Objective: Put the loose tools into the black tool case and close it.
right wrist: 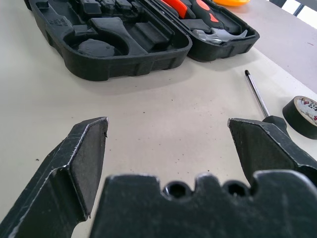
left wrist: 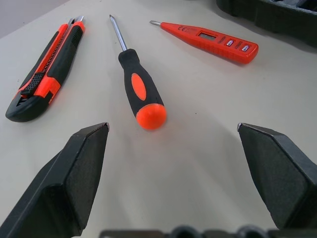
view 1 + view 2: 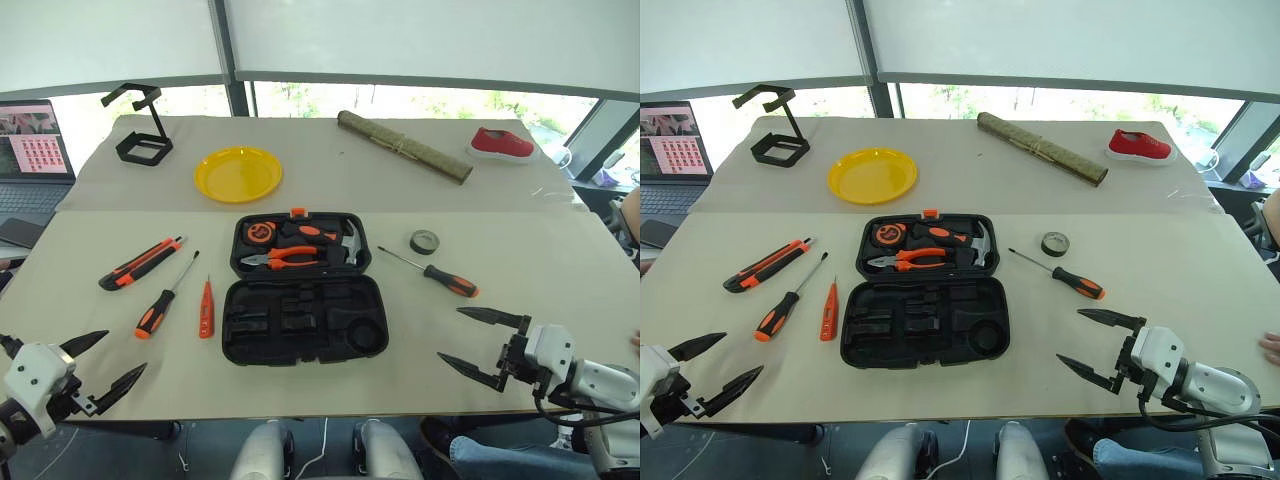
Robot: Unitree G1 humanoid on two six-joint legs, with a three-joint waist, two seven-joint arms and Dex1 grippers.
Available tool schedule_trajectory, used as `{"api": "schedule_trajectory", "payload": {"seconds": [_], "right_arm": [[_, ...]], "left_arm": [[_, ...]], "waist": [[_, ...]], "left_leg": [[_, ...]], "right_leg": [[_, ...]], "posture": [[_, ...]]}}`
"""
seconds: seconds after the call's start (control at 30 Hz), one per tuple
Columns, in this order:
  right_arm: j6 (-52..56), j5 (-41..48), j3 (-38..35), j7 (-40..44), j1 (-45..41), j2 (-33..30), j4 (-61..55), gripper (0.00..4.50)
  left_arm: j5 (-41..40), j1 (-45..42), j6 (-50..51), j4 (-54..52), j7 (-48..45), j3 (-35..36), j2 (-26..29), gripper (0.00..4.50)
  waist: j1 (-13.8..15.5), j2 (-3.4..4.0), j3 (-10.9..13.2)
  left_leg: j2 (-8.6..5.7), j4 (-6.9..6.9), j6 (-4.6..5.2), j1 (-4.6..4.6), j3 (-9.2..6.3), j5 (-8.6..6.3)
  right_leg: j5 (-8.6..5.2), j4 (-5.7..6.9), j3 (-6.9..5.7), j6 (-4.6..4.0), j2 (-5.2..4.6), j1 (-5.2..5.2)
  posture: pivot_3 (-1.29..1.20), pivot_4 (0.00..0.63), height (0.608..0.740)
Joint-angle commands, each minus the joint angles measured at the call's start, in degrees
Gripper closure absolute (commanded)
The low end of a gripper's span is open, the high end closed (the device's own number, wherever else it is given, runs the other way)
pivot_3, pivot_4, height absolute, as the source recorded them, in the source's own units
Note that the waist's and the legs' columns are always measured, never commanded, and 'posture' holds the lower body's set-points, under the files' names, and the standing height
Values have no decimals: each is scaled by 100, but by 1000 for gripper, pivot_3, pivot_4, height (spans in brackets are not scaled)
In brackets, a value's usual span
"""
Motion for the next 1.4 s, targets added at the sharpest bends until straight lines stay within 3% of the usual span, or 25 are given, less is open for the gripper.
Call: {"api": "schedule_trajectory", "payload": {"seconds": [0.03,0.13,0.2,0.4,0.6,0.8,0.9,1.1,1.23,1.4], "right_arm": [[124,602,24,172,-177,153,-244,14],[593,1487,277,337,-512,581,-784,14],[581,1595,356,409,-604,758,-982,14],[280,1675,584,550,-817,1279,-1330,14],[112,1556,688,677,-918,1461,-1287,14],[48,1475,762,688,-1097,1534,-1112,14],[38,1412,854,665,-1151,1604,-1098,14],[-19,1296,842,548,-1150,1643,-1087,14],[-52,1246,805,454,-1093,1624,-1122,0],[-76,1242,736,383,-998,1562,-1177,0]], "left_arm": [[-309,-2,327,-77,230,368,-63,0],[-965,284,1602,-122,813,928,-280,0],[-1348,593,2818,-329,1346,1194,-361,0],[-2293,1130,4456,-965,1761,1724,-456,0],[-3098,345,5452,-1502,2325,2021,102,0],[-3277,-1159,6431,-1511,3179,1207,927,0],[-2872,-2096,6672,-1134,3464,162,1201,0],[-1973,-3030,6420,-505,3429,-1215,1250,0],[-1788,-3191,6512,-415,3307,-1418,1201,1010],[-1671,-3006,6482,-502,2996,-1238,1300,3005]], "waist": [[0,0,0],[-76,-14,3],[-146,-14,4],[-68,-31,4],[40,-35,3],[0,-37,0],[-36,-36,1],[-110,-35,2],[-118,-35,2],[-117,-34,2]], "left_leg": [[0,0,0,0,0,0],[12,0,0,2,-2,0],[26,-1,-4,5,-2,-3],[22,0,-22,14,-12,-15],[18,0,-31,35,-12,-20],[10,-2,-33,47,-13,-17],[2,-11,-44,50,-12,-17],[7,-25,-59,50,-13,-14],[7,-25,-60,49,-12,-14],[7,-27,-61,49,-14,-15]], "right_leg": [[0,0,0,0,0,0],[7,3,1,7,10,1],[11,9,2,16,17,-1],[-4,12,-8,20,15,-4],[-22,16,-10,-12,10,0],[-4,28,-1,10,9,12],[-3,46,8,6,14,13],[-1,49,8,-5,23,6],[0,48,8,-5,19,5],[0,48,8,-5,3,3]], "posture": [[0,150,740],[0,150,740],[0,150,740],[0,150,740],[0,150,740],[0,150,740],[0,150,740],[0,150,740],[0,150,740],[0,150,740]]}}
